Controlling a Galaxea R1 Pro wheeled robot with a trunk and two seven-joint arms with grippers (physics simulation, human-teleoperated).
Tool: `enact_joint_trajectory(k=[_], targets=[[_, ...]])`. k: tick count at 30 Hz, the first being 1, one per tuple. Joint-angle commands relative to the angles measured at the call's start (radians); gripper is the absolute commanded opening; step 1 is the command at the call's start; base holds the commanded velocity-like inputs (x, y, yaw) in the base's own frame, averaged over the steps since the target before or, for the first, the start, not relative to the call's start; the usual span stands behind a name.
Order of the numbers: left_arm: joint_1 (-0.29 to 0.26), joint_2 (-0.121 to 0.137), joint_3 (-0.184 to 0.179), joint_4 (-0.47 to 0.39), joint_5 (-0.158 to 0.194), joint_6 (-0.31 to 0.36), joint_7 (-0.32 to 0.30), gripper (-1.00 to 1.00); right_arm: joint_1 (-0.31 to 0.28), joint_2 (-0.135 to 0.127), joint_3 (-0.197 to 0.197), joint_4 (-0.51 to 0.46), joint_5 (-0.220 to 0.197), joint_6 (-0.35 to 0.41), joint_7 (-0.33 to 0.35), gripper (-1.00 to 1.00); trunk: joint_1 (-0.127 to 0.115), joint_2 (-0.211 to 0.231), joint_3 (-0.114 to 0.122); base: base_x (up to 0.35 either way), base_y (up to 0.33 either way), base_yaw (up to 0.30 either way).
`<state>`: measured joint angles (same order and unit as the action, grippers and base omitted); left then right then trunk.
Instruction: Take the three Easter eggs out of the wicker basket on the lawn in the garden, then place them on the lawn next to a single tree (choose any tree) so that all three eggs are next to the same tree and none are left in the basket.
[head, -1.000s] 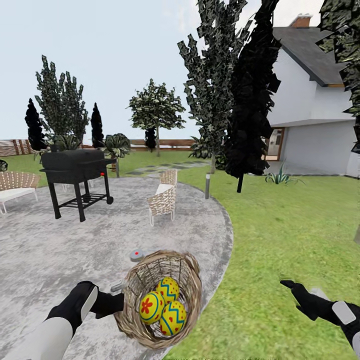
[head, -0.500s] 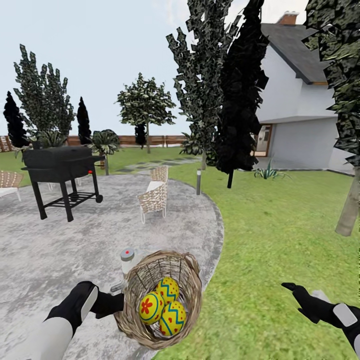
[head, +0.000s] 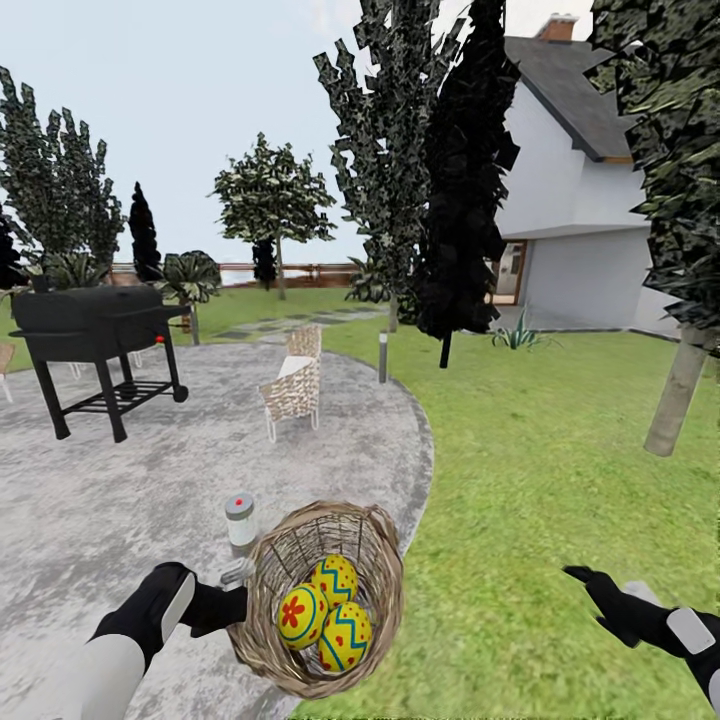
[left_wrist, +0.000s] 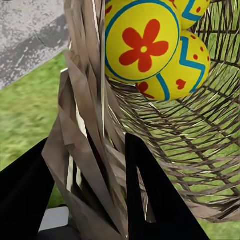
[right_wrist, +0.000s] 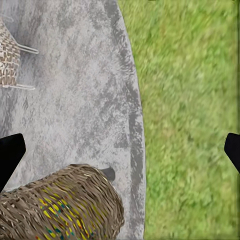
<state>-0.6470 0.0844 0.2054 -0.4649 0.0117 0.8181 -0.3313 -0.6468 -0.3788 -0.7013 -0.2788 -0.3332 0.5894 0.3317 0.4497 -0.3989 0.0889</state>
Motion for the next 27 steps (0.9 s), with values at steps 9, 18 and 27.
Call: enact_joint_trajectory(k=[9,18,27], targets=[[0.0,0.001,0.006,-0.001,0.017,0.009,-0.003,-1.0,-0.001,0.0,-0.006,0.0,0.0,0.007,-0.009,1.0,0.0,-0.001,-0.015,0.0,0.0,-0.103],[0.0,0.003,0.006,-0.001,0.017,0.009,-0.002,-1.0,-0.001,0.001,-0.005,0.0,0.0,0.002,-0.01,1.0,0.0,-0.001,-0.029,0.0,0.0,-0.101],[0.0,0.003,0.006,-0.001,0.017,0.009,-0.003,-1.0,-0.001,0.002,-0.004,0.001,0.0,0.001,-0.011,1.0,0.0,-0.001,-0.043,0.0,0.0,-0.101]])
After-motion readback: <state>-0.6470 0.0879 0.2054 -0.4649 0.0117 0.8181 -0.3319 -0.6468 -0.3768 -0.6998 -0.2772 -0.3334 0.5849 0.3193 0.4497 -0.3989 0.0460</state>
